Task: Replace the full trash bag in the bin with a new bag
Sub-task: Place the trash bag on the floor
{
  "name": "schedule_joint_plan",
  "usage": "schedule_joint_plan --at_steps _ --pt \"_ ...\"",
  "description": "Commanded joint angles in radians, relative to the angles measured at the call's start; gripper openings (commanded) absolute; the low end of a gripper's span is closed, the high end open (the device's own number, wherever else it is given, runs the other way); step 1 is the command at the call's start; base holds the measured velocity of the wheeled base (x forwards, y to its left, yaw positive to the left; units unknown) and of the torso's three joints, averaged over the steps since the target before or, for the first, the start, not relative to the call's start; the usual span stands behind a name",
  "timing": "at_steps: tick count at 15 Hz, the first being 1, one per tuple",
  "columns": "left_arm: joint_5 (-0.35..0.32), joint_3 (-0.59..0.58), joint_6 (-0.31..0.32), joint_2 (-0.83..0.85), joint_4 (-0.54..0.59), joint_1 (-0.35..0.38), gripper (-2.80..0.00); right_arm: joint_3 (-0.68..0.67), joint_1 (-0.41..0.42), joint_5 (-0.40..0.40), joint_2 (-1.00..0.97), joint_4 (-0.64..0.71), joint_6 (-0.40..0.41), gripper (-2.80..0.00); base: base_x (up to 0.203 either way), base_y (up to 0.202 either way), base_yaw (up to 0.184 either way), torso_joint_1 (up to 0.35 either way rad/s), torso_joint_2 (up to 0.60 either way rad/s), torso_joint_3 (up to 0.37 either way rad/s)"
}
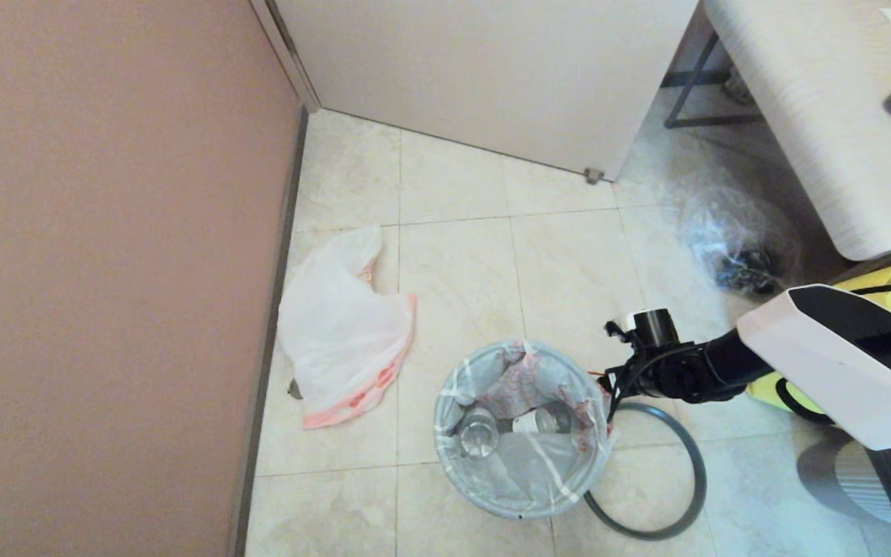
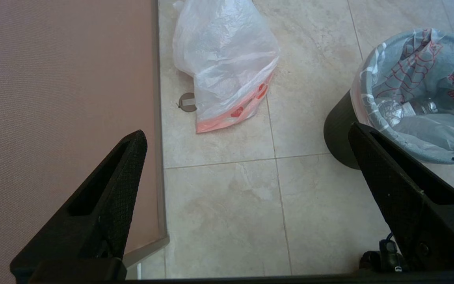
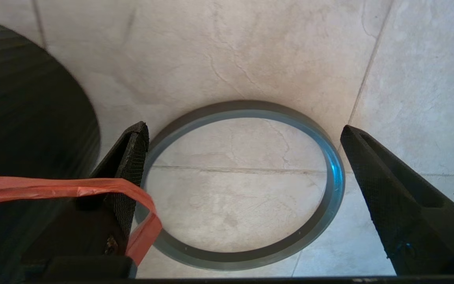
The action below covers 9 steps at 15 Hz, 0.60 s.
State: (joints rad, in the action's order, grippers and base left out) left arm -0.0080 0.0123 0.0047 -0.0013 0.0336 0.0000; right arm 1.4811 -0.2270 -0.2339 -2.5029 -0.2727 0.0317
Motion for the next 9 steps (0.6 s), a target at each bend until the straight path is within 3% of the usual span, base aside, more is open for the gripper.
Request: schedule_joint_plan --at_steps 1,2,9 --pt "0.0 0.0 0.0 0.001 0.0 0.0 0.0 -0.001 -0.004 -0.002 0.014 0.0 -0.001 0.0 0.0 0.0 0.0 0.0 0.0 0.0" --pt "0.0 0.0 0.0 0.001 0.0 0.0 0.0 -0.011 -0.006 -0.002 0.029 0.001 -0.003 -2.8 0.0 0.0 0.0 0.0 0.0 0.0" --pt "0.0 0.0 0.0 0.001 0.0 0.0 0.0 -0.119 -0.042 0.001 0.128 0.004 -0.035 -2.8 0.0 0.0 0.0 0.0 0.0 0.0"
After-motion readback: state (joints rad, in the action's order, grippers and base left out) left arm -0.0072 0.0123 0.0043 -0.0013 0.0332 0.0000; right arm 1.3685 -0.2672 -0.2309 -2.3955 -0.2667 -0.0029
